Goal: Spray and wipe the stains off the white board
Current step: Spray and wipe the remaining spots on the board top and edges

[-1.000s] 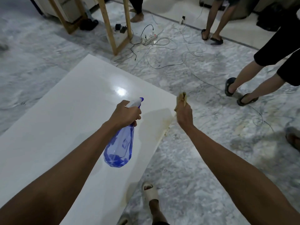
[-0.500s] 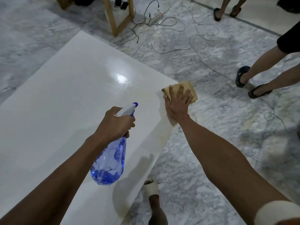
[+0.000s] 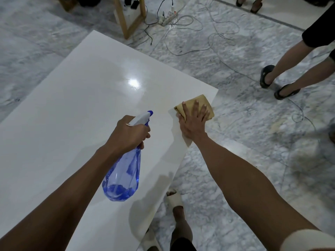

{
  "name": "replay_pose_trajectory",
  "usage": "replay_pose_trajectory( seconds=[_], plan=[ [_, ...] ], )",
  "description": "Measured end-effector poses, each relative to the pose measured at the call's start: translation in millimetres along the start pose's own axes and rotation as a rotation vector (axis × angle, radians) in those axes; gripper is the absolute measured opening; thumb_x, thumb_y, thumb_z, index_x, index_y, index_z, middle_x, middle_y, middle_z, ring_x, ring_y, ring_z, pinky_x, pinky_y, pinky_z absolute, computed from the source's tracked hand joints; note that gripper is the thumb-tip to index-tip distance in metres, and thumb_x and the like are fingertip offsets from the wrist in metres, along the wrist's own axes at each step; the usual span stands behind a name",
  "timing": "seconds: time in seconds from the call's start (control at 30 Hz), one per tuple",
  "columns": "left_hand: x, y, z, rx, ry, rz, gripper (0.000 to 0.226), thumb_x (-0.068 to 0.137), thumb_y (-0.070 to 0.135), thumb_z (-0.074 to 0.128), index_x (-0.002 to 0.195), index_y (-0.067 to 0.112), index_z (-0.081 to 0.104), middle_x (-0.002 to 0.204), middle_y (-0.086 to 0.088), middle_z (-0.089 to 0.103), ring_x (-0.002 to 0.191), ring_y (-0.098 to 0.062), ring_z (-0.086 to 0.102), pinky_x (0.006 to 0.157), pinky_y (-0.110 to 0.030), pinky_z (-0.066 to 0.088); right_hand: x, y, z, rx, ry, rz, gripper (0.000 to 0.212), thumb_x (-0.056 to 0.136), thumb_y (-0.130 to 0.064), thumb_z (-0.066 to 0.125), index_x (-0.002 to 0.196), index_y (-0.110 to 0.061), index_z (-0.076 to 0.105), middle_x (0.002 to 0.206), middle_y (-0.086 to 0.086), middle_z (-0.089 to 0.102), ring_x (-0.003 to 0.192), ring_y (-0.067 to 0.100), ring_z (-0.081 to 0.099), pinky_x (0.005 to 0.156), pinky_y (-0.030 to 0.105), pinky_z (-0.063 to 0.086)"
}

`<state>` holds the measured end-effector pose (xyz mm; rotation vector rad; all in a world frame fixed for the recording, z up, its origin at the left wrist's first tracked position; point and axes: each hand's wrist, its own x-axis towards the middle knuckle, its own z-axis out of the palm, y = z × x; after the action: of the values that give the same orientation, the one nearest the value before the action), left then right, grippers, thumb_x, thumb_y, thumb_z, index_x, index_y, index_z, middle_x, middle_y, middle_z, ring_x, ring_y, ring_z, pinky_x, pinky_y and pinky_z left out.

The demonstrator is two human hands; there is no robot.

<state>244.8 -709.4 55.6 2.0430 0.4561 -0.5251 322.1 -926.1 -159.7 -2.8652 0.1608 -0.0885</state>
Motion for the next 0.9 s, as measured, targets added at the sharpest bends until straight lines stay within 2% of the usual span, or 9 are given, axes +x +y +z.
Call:
replay_pose_trajectory(
  seconds=[0.1, 0.2, 0.3, 0.4, 0.5, 0.6, 0.77, 0.9],
  plan=[
    [-19.4, -13.0, -8.7, -0.011, -0.015, 0.013, 0.016, 0.086, 0.009, 0.058, 0.095, 0.001, 0.067, 0.087, -0.014, 0.074, 0.038, -0.011, 0.055, 0.059, -0.032, 0.054, -37.2, -11.4, 6.6, -0.029, 0.011, -0.019, 0.059, 0.094, -0.059, 0.035, 0.145, -0.031, 0.047, 0.151, 0.026, 0.040, 0.133, 0.060, 0.037, 0.104, 0.074, 0.026],
    [-45.7, -33.1, -19.5, -0.045, -0.024, 0.007, 0.032, 0.071, 0.017, 0.056, 0.096, 0.000, 0.068, 0.086, -0.014, 0.074, 0.039, -0.013, 0.056, 0.060, -0.033, 0.055, -76.6, -28.7, 8.2, -0.032, 0.023, -0.023, 0.060, 0.093, -0.060, 0.035, 0.144, -0.032, 0.048, 0.150, 0.025, 0.042, 0.132, 0.059, 0.039, 0.103, 0.074, 0.028],
    [-74.2, -64.1, -31.8, -0.028, -0.034, 0.025, 0.027, 0.078, 0.014, 0.056, 0.098, 0.000, 0.067, 0.088, -0.015, 0.074, 0.038, -0.010, 0.056, 0.056, -0.030, 0.053, -127.3, -49.1, 12.0, -0.027, -0.001, -0.015, 0.060, 0.093, -0.059, 0.034, 0.144, -0.030, 0.049, 0.150, 0.026, 0.041, 0.132, 0.060, 0.037, 0.103, 0.075, 0.028],
    [-109.8, -100.3, -41.3, -0.003, -0.048, 0.032, 0.022, 0.085, 0.013, 0.056, 0.097, -0.002, 0.067, 0.087, -0.014, 0.074, 0.037, -0.008, 0.055, 0.053, -0.027, 0.052, -181.8, -69.3, 15.5, 0.022, -0.049, -0.033, 0.062, 0.099, -0.059, 0.021, 0.147, -0.029, 0.046, 0.153, 0.027, 0.036, 0.135, 0.061, 0.031, 0.106, 0.075, 0.024],
    [-143.5, -137.4, -51.2, -0.028, -0.059, 0.002, 0.035, 0.073, 0.022, 0.056, 0.093, -0.003, 0.067, 0.083, -0.014, 0.074, 0.039, -0.012, 0.057, 0.056, -0.030, 0.052, -226.6, -90.0, 15.4, 0.004, -0.033, -0.013, 0.068, 0.100, -0.060, 0.008, 0.146, -0.029, 0.047, 0.152, 0.027, 0.038, 0.134, 0.061, 0.033, 0.105, 0.074, 0.028],
    [-168.1, -171.9, -60.0, -0.009, -0.052, -0.019, 0.022, 0.083, 0.014, 0.057, 0.092, -0.003, 0.067, 0.083, -0.015, 0.075, 0.039, -0.013, 0.057, 0.060, -0.034, 0.054, -271.2, -107.8, 16.9, 0.037, -0.097, -0.026, 0.065, 0.098, -0.058, 0.017, 0.150, -0.029, 0.041, 0.156, 0.027, 0.030, 0.139, 0.061, 0.023, 0.109, 0.073, 0.019],
    [-209.7, -219.5, -75.5, 0.002, -0.018, -0.032, 0.020, 0.081, 0.010, 0.056, 0.092, -0.003, 0.067, 0.082, -0.015, 0.074, 0.038, -0.011, 0.056, 0.063, -0.036, 0.054, -338.0, -136.2, 23.7, 0.036, -0.079, -0.041, 0.066, 0.100, -0.060, 0.012, 0.149, -0.029, 0.043, 0.155, 0.026, 0.032, 0.139, 0.060, 0.026, 0.109, 0.073, 0.024],
    [-242.7, -250.8, -87.9, -0.025, -0.007, -0.042, 0.036, 0.065, 0.022, 0.052, 0.090, 0.001, 0.067, 0.082, -0.013, 0.075, 0.041, -0.012, 0.058, 0.064, -0.038, 0.055, -382.5, -158.1, 25.8, 0.053, -0.053, -0.039, 0.062, 0.099, -0.059, 0.021, 0.147, -0.030, 0.046, 0.155, 0.025, 0.035, 0.138, 0.058, 0.029, 0.110, 0.070, 0.024]
  ],
)
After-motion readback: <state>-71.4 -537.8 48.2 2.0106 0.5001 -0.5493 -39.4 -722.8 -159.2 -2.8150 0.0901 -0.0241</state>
